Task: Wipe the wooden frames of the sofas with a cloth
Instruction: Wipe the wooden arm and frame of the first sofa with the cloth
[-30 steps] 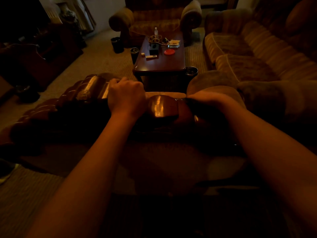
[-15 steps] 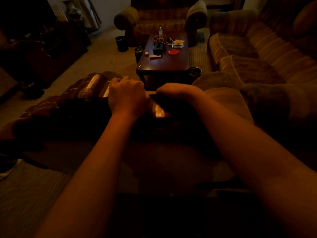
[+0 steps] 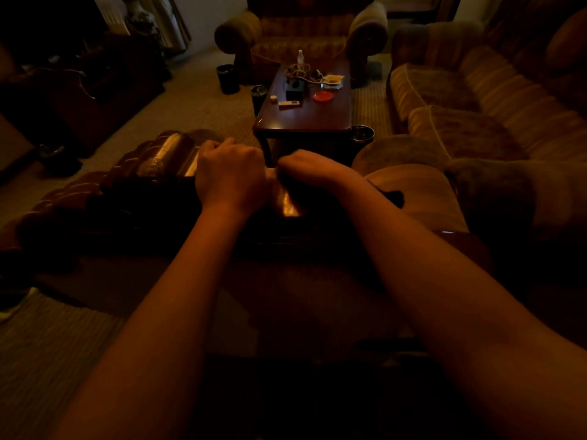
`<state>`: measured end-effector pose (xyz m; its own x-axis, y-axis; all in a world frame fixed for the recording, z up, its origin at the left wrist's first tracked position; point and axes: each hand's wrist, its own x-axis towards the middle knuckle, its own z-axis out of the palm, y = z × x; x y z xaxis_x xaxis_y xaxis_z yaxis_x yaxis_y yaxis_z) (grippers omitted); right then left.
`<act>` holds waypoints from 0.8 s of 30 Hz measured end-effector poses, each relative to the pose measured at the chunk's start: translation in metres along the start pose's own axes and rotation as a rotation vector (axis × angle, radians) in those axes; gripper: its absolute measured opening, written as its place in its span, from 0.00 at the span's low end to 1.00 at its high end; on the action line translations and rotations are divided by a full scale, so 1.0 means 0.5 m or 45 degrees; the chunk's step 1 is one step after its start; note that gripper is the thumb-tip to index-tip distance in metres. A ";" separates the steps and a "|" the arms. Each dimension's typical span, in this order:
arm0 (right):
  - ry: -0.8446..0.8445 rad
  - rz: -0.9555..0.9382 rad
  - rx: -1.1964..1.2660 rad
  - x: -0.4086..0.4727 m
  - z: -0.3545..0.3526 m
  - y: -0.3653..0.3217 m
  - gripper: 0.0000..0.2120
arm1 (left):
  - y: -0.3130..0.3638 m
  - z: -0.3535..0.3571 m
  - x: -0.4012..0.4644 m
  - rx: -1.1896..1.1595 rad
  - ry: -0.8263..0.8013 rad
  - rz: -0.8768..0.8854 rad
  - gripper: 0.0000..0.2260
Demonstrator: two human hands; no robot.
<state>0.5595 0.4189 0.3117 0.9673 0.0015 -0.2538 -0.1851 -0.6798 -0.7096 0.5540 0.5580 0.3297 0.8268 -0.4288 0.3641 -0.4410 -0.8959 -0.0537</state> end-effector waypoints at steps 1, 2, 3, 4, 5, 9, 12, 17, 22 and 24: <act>-0.041 -0.024 0.114 0.008 0.005 -0.024 0.13 | -0.004 0.007 0.002 -0.019 0.022 0.014 0.11; -0.068 0.010 0.138 0.003 0.007 -0.040 0.13 | -0.004 0.005 0.000 -0.004 0.016 0.022 0.11; -0.073 -0.011 0.151 0.001 0.006 -0.039 0.14 | -0.004 0.005 -0.001 0.001 0.023 0.040 0.11; -0.072 -0.020 0.152 -0.008 0.001 -0.031 0.14 | -0.004 0.006 -0.002 0.000 0.034 0.050 0.12; -0.043 -0.061 0.136 -0.015 -0.002 -0.014 0.15 | -0.005 0.009 -0.001 -0.009 0.040 0.048 0.14; 0.238 0.027 0.026 -0.051 0.007 0.033 0.16 | -0.007 0.011 -0.002 0.009 0.050 0.052 0.12; 0.541 -0.014 -0.489 -0.107 0.054 0.064 0.16 | -0.006 0.015 0.002 0.044 0.021 0.080 0.11; 1.286 -0.269 0.107 -0.145 0.213 0.061 0.21 | -0.017 0.030 0.002 0.038 0.035 0.164 0.13; 1.596 -0.467 -0.010 -0.104 0.341 0.007 0.20 | -0.049 0.017 -0.002 0.061 -0.135 0.502 0.15; 1.661 -0.396 -0.112 -0.095 0.323 0.041 0.24 | -0.069 0.020 -0.003 0.120 -0.162 0.685 0.17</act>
<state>0.4818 0.5232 0.2028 0.4335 -0.4981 0.7510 0.0348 -0.8235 -0.5663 0.5715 0.5882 0.3215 0.5320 -0.8338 0.1473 -0.7841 -0.5508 -0.2860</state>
